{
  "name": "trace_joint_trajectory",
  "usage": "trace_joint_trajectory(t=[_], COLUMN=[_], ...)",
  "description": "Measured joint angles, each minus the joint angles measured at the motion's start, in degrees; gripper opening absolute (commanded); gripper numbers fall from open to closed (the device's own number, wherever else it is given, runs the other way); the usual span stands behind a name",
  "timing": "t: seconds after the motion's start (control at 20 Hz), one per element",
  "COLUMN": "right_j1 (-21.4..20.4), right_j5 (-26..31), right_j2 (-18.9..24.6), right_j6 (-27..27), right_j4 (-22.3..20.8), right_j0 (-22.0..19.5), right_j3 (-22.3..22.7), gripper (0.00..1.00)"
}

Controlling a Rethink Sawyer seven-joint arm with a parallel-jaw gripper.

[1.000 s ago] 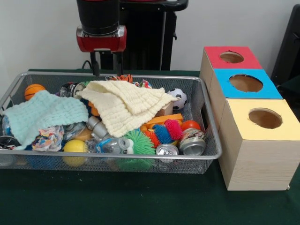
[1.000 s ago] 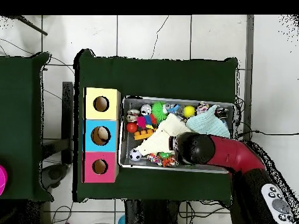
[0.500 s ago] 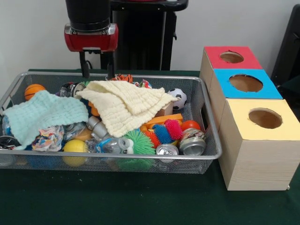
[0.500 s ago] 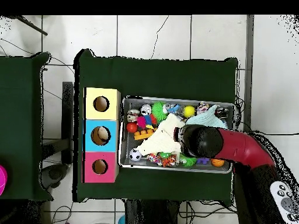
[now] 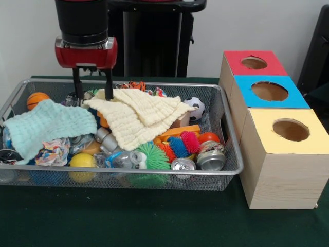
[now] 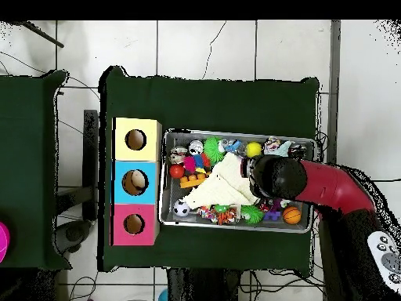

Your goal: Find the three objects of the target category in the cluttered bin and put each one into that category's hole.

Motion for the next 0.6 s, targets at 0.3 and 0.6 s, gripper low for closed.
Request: trace_joint_trajectory(t=[0.3,0.6], right_j1=[1.65,3.4], right_j5=[0.0,0.0], right_j2=[0.0,0.0], right_j6=[0.0,0.0], right_j4=[-0.08,-0.09], right_j0=[-0.08,-0.08], right_j3=[-1.3,-2.56], gripper=[1.0,1.0])
